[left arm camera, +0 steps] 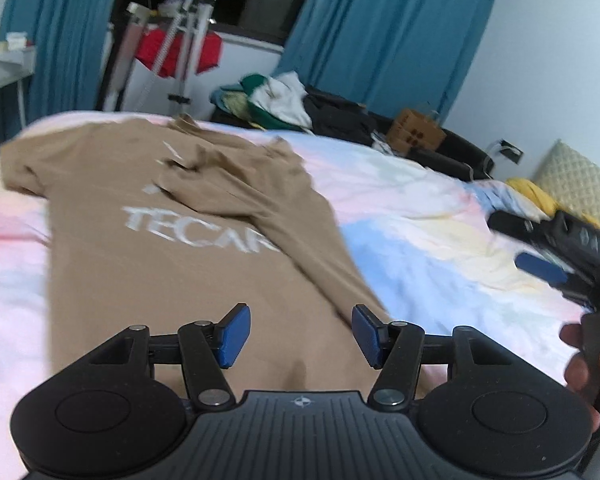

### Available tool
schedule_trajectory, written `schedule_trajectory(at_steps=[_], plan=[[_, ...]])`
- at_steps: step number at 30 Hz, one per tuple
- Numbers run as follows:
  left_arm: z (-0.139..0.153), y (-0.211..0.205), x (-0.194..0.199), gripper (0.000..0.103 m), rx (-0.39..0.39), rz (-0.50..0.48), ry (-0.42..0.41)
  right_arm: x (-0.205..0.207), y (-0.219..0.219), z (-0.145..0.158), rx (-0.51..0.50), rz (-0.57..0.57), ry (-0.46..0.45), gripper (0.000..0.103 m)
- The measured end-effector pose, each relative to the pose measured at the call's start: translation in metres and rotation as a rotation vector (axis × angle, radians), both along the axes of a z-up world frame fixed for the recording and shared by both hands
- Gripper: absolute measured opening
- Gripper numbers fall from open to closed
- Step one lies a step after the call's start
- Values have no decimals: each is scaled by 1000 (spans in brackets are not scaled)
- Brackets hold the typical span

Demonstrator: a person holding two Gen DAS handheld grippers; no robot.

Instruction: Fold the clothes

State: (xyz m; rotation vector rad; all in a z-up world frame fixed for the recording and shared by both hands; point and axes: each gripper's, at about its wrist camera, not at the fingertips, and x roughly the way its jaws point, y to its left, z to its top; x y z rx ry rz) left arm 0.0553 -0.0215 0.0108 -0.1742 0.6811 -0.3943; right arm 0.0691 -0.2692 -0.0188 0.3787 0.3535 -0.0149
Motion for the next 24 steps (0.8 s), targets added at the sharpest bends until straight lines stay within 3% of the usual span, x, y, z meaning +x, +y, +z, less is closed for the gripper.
schedule_trajectory(at_steps=[8,13,17,18,20,21,24], plan=[[-35,-101,-7,55,79,-165,31,2,-22,-7,47,-65,7,86],[-63,-138,0,48,170,-174,77,5,-33,-16,73,-83,25,87],[-83,-144,7,41,205,-149,99,9,-40,-22,98,-91,48,87],[-85,-144,7,38,211,-148,90,9,-41,-23,103,-94,50,87],[-84,-142,8,17,232,-141,77,10,-44,-24,114,-100,49,87],[-84,-140,7,12,240,-137,73,10,-46,-24,121,-103,49,87],[-78,-123,10,6,180,-117,102,9,-52,-26,143,-114,53,87]])
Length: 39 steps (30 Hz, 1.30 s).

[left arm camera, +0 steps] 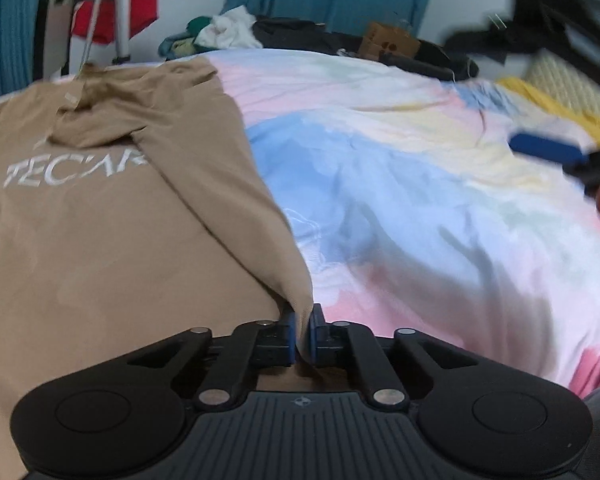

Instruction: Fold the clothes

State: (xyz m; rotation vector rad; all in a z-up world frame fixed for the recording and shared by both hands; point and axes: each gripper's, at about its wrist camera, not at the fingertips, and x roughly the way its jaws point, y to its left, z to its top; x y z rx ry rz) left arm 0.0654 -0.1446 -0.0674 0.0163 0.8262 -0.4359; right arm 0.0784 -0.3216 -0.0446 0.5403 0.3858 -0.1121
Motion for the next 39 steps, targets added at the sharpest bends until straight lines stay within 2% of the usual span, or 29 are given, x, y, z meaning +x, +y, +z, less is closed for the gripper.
schedule_trajectory(at_steps=[3,6,10,13,16,18,22,24,27,29,32,36,39], plan=[[12,15,-1,5,-25,8,-12,0,-4,-1,10,-15,8,87],[31,34,-2,5,-90,1,-5,2,-5,-3,14,-18,25,87],[54,77,4,5,-226,19,76,6,-2,-7,11,1,56,87],[62,117,13,5,-275,72,128,11,1,-11,24,39,82,87],[54,150,22,5,-256,130,171,18,6,-16,51,92,113,87],[41,166,28,6,-254,179,202,26,12,-22,76,166,154,87],[17,187,32,10,-300,233,251,35,26,-32,93,254,219,86],[16,192,30,21,-304,240,261,36,33,-32,83,273,229,86],[25,198,23,29,-319,230,243,37,40,-32,102,311,222,86],[34,204,13,44,-340,228,228,38,43,-34,147,345,206,84],[42,209,-4,46,-376,225,214,49,51,-35,230,407,203,77],[38,205,-27,50,-351,212,241,92,74,-22,226,465,232,75],[27,190,-33,51,-272,173,265,133,91,-27,270,485,293,75]])
